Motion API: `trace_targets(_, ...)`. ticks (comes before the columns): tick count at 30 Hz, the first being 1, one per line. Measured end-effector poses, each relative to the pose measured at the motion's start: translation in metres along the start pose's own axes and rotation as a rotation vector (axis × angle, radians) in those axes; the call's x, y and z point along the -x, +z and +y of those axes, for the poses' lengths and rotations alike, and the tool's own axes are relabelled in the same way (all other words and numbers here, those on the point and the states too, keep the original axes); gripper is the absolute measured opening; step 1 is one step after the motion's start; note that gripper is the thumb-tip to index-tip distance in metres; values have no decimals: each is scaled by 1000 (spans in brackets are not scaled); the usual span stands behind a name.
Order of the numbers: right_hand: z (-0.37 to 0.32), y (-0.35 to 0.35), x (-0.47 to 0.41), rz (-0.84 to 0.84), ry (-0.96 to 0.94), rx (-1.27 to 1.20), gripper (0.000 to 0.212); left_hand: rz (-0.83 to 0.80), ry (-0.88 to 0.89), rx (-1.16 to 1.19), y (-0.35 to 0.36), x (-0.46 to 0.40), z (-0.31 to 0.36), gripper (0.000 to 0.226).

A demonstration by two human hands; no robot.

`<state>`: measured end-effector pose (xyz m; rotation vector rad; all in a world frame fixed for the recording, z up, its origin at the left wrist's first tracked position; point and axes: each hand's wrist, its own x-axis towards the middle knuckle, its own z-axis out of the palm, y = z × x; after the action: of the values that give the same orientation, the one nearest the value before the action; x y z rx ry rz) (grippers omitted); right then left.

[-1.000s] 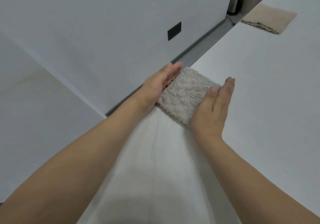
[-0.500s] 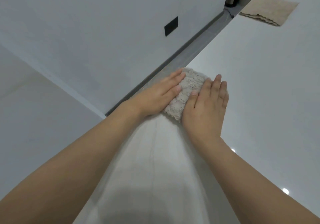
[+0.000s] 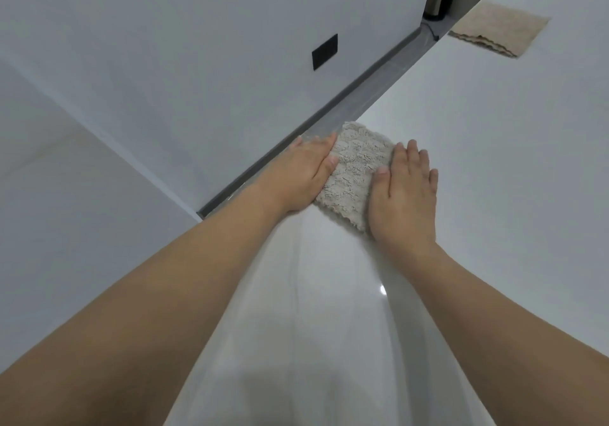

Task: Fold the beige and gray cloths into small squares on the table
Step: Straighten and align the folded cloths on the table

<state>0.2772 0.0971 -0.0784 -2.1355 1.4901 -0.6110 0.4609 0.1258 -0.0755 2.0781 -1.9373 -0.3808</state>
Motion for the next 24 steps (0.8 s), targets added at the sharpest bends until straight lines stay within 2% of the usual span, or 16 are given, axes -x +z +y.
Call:
trace_targets(2, 8, -12, 4, 9, 4, -155, 54, 92, -46, -37, -4, 9, 9, 59)
trace_targets(6, 29, -40, 33, -47, -160, -120, 55, 256, -132, -148, -8, 48, 37, 59)
trace_targets(11, 39, -65, 72, -179, -543, 158, 59, 241, -236, -370, -5, 103, 64, 66)
trace_targets(15, 44, -82, 102, -247, -739, 321, 64, 249, -326, -419, -1, 152, 96, 67)
trace_targets(19, 53, -97, 140, -336, -821, 322, 64, 260, -418, -375, 11, 211, 136, 69)
trace_targets(24, 64, -116, 181, -450, -811, 237, 63, 256, -585, -295, 27, 277, 179, 61)
